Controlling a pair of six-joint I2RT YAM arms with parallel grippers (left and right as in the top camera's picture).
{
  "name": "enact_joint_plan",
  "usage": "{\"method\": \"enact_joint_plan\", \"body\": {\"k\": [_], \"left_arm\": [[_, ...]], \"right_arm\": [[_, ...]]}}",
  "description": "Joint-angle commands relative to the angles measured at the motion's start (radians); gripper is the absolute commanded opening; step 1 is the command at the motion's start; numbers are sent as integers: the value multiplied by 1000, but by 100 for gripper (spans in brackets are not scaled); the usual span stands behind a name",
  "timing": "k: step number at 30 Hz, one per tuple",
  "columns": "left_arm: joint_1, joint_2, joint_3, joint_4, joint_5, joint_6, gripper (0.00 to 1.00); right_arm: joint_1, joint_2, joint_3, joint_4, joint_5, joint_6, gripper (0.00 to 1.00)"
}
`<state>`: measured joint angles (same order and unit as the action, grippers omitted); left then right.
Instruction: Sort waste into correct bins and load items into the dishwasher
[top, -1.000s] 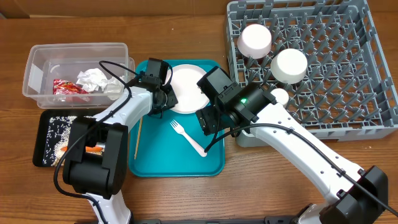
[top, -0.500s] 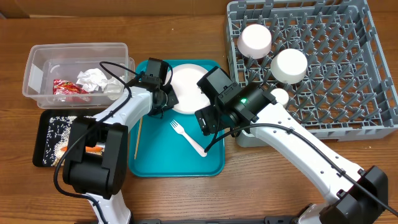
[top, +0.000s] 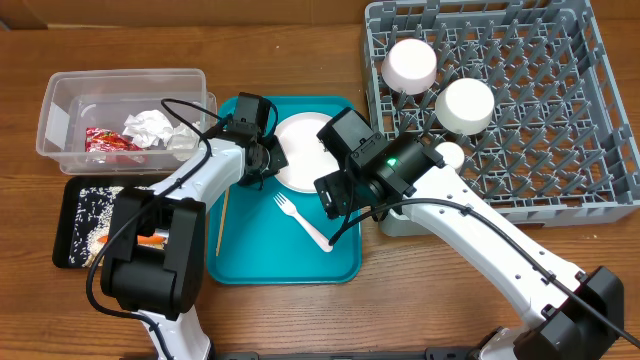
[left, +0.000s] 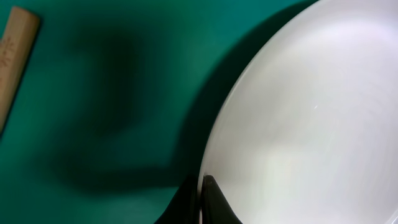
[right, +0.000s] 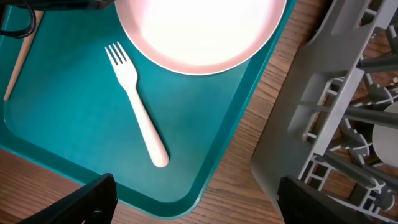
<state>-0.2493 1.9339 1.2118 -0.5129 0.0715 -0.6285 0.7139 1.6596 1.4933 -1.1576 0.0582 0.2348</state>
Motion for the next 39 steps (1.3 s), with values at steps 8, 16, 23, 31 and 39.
{"method": "enact_joint_plan", "body": {"k": [8, 16, 23, 31, 39], "left_arm": [[-6, -190, 119, -87, -31, 68, 4], [-6, -351, 151, -227, -150, 83, 4], [-6, -416, 151, -386, -209, 109, 4], [-6, -417, 151, -463, -106, 179, 4], [-6, -418, 152, -471, 70, 243, 4]], "right_arm": [[-4, -8, -4, 0, 1, 2, 86], [-4, -8, -3, 13, 1, 2, 86], [-23, -8, 66, 11, 0, 56, 86], [-119, -8, 131, 10, -62, 114, 89], [-266, -8, 131, 40, -309, 101, 84]]}}
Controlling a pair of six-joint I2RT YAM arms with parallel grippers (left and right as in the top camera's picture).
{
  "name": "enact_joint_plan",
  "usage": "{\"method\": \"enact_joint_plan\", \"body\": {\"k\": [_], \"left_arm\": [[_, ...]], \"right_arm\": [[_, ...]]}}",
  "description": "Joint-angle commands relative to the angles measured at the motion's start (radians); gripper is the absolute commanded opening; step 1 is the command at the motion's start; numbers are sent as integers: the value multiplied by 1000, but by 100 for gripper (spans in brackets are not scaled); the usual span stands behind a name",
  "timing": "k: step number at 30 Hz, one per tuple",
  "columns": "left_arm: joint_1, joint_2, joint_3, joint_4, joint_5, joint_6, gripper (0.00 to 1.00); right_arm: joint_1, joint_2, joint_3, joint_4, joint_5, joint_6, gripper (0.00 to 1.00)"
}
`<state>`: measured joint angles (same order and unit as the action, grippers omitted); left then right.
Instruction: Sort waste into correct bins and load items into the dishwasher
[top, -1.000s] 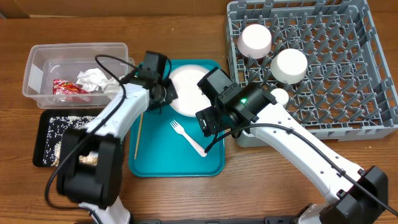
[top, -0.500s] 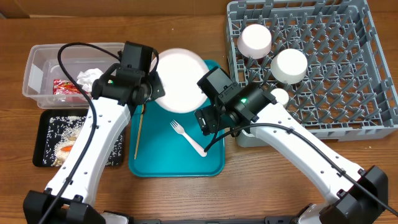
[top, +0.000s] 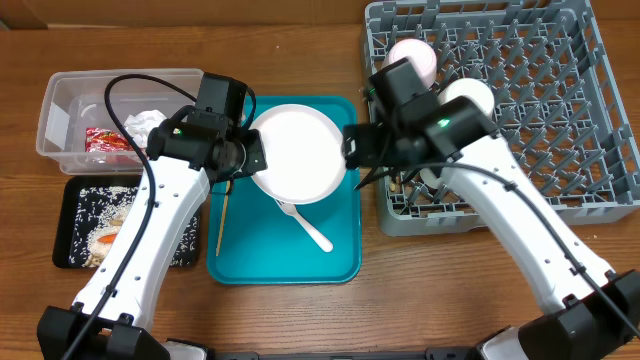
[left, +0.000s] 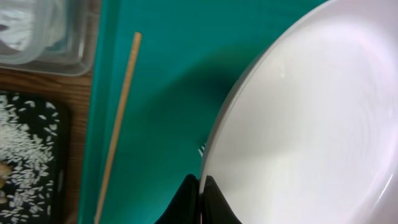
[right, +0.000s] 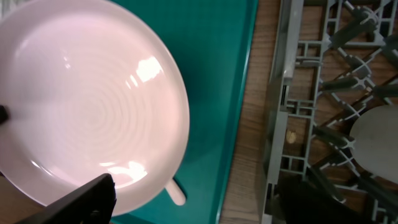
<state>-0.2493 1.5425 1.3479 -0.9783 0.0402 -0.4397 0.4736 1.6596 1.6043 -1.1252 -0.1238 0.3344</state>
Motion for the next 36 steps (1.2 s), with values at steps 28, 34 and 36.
{"method": "enact_joint_plan", "body": {"k": [28, 34, 36], "left_arm": [[-6, -26, 16, -25, 153, 67, 4], [-6, -26, 16, -11, 171, 67, 4], [-6, -26, 16, -11, 171, 67, 4]], "right_arm": [[-36, 3, -134, 55, -183, -27, 65], [-36, 3, -161, 74, -193, -26, 59], [-36, 3, -175, 82, -193, -26, 57]]}}
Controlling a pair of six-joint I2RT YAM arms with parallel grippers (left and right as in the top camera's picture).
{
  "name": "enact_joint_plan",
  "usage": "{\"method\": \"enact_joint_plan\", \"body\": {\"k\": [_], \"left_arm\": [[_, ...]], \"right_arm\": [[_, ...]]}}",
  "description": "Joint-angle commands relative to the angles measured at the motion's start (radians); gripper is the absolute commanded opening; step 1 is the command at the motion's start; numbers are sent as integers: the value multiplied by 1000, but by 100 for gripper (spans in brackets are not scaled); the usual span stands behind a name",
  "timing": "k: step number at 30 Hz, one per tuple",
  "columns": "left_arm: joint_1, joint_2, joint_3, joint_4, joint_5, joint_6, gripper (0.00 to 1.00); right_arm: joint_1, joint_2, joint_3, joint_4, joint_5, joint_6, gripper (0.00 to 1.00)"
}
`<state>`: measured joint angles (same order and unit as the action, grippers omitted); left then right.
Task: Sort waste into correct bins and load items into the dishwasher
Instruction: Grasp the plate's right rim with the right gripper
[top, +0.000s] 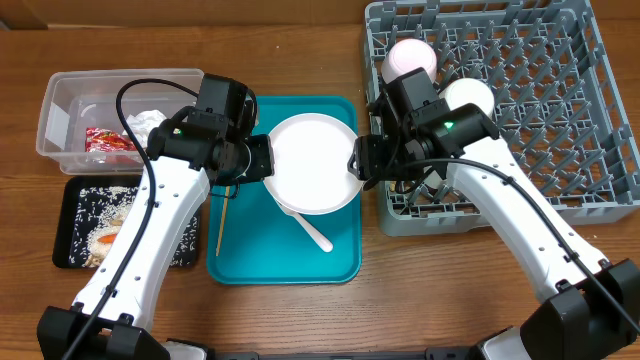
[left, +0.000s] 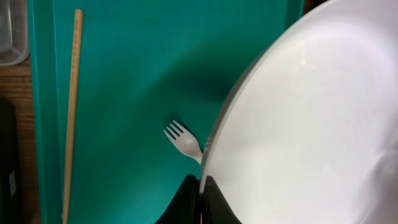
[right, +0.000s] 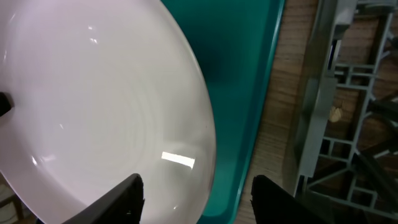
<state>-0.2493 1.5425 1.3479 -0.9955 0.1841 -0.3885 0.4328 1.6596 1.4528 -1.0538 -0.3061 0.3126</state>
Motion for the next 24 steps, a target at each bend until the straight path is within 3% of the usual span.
{"method": "enact_joint_plan", "body": {"k": [1, 7, 18, 24], "left_arm": [[-6, -26, 16, 6, 27, 16, 4], [-6, -26, 16, 13, 27, 16, 4], [-6, -26, 16, 13, 27, 16, 4], [-6, -26, 16, 13, 27, 16, 4]], "right_arm": [[5, 3, -32, 15, -11, -3, 57], [5, 3, -46, 37, -50, -2, 56], [5, 3, -46, 98, -84, -2, 41], [5, 3, -46, 103, -80, -2, 28]]}}
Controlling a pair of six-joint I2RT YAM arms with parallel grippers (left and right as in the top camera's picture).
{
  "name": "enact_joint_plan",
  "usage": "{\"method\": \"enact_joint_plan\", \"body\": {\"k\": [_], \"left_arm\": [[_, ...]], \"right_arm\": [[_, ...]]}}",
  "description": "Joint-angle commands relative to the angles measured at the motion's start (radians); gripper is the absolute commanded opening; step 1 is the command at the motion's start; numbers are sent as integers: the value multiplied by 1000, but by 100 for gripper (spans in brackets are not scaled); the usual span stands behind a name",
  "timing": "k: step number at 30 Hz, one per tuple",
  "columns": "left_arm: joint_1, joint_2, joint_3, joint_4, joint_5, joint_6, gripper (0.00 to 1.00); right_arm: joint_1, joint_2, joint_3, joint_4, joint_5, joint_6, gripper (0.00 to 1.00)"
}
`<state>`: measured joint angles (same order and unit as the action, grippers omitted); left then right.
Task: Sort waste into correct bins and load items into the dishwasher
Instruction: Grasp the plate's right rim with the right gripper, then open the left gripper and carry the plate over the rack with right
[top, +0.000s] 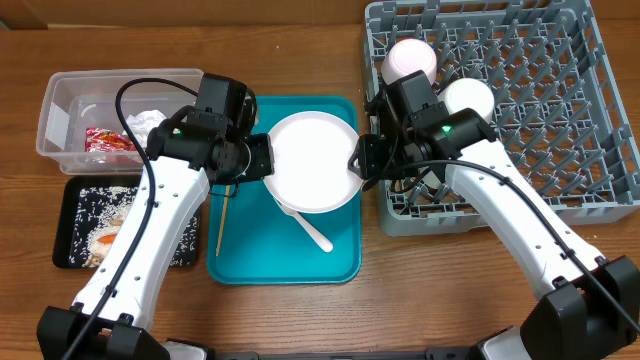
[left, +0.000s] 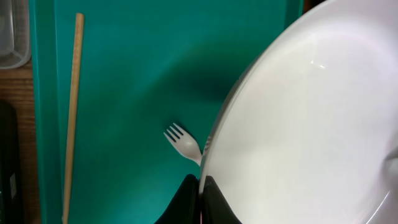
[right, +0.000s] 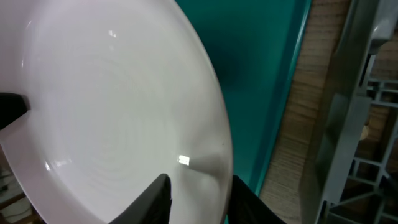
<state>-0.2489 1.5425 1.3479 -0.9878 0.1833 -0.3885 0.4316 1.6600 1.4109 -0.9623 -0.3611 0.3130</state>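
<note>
A round white plate (top: 312, 162) hangs level over the teal tray (top: 240, 250). My left gripper (top: 262, 160) is shut on its left rim, the jaws pinched tight on the edge in the left wrist view (left: 201, 193). My right gripper (top: 358, 163) is at the plate's right rim; in the right wrist view its fingers (right: 158, 193) straddle the plate (right: 112, 99) with a gap still between them, open. A white plastic fork (top: 310, 228) lies on the tray, partly under the plate. A wooden chopstick (top: 222, 215) lies at the tray's left edge.
The grey dish rack (top: 520, 120) stands at the right, with two white cups (top: 411, 58) (top: 467, 100) upside down in its left part. A clear bin (top: 70, 100) with wrappers is at the far left; a black tray of rice (top: 80, 215) sits below it.
My right gripper has come closer onto the plate's right rim and its fingers have narrowed around it. The left gripper and the plate have hardly moved.
First the plate lay on the tray with my left gripper shut on its left rim and my right gripper open over the fork. Then the plate was lifted off the tray and the right gripper was near the rack. Later the right gripper reached the plate's right rim, where it now narrows.
</note>
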Motion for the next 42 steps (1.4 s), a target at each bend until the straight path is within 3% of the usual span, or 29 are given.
{"method": "enact_joint_plan", "body": {"k": [1, 4, 12, 15, 22, 26, 27, 29, 32, 38, 39, 41, 42], "left_arm": [[-6, -26, 16, 6, 28, 16, 4], [-6, -26, 16, 6, 29, 15, 4], [-6, -26, 16, 17, 62, 16, 5], [-6, -26, 16, 19, 62, 16, 5], [-6, -26, 17, 22, 73, 16, 6], [-6, -26, 28, 21, 80, 25, 21], [-6, -26, 35, 18, 80, 32, 40], [-6, -26, 64, 0, 80, 40, 62], [-6, -26, 110, -27, 80, 46, 72], [-6, -26, 220, -87, 75, 53, 78], [-6, -26, 226, -87, 75, 53, 88], [-6, -26, 226, -89, 70, 53, 100], [-6, -26, 225, -94, 68, 53, 100]], "right_arm": [[6, 3, -4, 13, -26, -2, 27], [6, 3, -4, 18, -26, -2, 19], [6, 3, -4, 42, -21, -2, 16], [6, 3, -4, 46, 8, -2, 4], [6, 3, -4, 46, 29, -2, 4], [6, 3, -4, 45, 59, -2, 4], [6, 3, -4, 45, 66, -2, 4], [6, 3, -4, 45, 72, -2, 4], [5, 3, -4, 47, 74, -2, 4], [2, 2, -1, 75, 202, 2, 4], [-2, 2, 4, 75, 237, 2, 4], [-19, 2, 23, 75, 316, 2, 4], [-27, 2, 35, 74, 346, 2, 4]]}}
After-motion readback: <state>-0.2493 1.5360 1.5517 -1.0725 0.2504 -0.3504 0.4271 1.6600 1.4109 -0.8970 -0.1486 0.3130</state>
